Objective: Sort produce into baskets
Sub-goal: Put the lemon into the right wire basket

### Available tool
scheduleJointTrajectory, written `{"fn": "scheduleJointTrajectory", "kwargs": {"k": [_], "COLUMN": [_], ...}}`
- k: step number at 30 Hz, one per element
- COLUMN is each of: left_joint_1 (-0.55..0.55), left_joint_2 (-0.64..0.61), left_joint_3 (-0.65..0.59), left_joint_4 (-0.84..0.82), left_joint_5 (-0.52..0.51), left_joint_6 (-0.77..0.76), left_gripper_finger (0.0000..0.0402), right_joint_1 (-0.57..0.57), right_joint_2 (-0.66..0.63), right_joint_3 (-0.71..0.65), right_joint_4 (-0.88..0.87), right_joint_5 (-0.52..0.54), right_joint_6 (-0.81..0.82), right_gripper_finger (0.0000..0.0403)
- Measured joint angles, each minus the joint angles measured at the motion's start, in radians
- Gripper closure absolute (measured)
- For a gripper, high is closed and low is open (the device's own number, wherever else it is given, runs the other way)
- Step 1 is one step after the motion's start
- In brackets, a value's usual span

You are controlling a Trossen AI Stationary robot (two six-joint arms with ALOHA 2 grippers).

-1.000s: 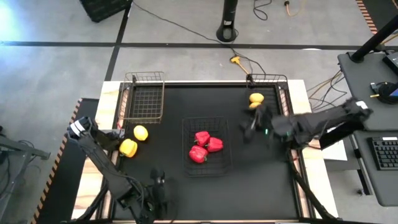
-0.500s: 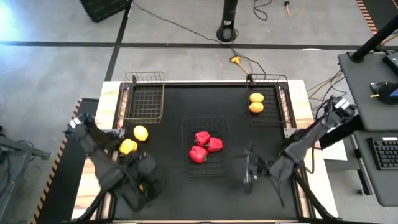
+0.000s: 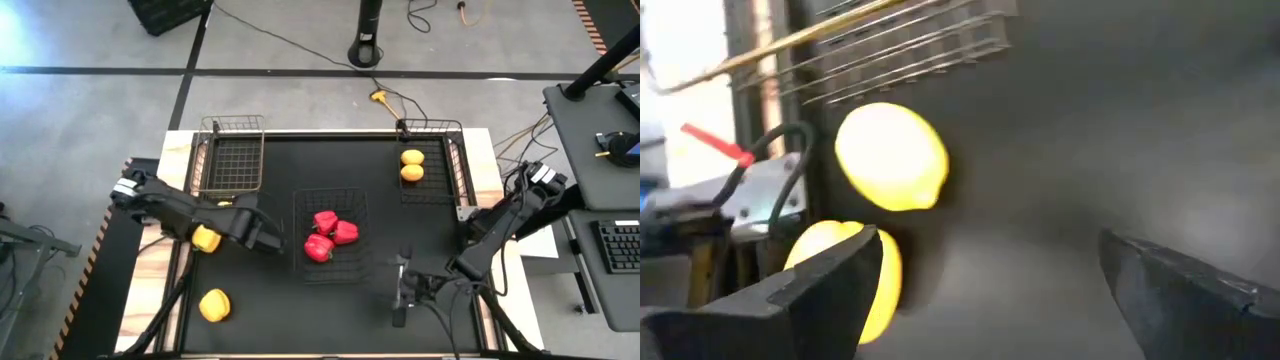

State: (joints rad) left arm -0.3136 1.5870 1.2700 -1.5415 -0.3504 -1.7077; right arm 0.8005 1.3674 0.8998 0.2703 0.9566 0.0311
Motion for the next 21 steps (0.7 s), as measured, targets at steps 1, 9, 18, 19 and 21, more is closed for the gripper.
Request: {"fn": "scheduleJointTrajectory", "kwargs": {"k": [1, 9, 18, 19, 21], "left_joint_1": [0.000, -0.027, -0.062, -0.069, -0.083], "left_joint_2": [0.001, -0.015, -0.016, -0.015, -0.015], "left_joint_3": [-0.022, -0.188, -0.267, -0.274, -0.296], "left_joint_4": [0.000, -0.030, 0.041, 0.034, 0.023], "left_joint_5": [-0.002, 0.013, -0.047, -0.051, -0.053], "left_joint_6": [-0.037, -0.302, -0.442, -0.465, -0.537], "left_gripper_finger": [0.0051, 0.0051, 0.0051, 0.0051, 0.0051], "right_joint_1": [0.000, -0.002, -0.002, -0.002, -0.002], "right_joint_2": [0.000, 0.002, 0.002, 0.002, 0.002], "right_joint_3": [-0.006, -0.036, -0.037, -0.037, -0.037], "right_joint_4": [-0.003, -0.003, -0.003, -0.003, -0.004], "right_joint_5": [0.001, 0.042, 0.040, 0.040, 0.040], "right_joint_6": [-0.003, 0.000, -0.006, -0.006, -0.006], "right_gripper_finger": [0.0110, 0.0110, 0.0101, 0.0101, 0.0102]}}
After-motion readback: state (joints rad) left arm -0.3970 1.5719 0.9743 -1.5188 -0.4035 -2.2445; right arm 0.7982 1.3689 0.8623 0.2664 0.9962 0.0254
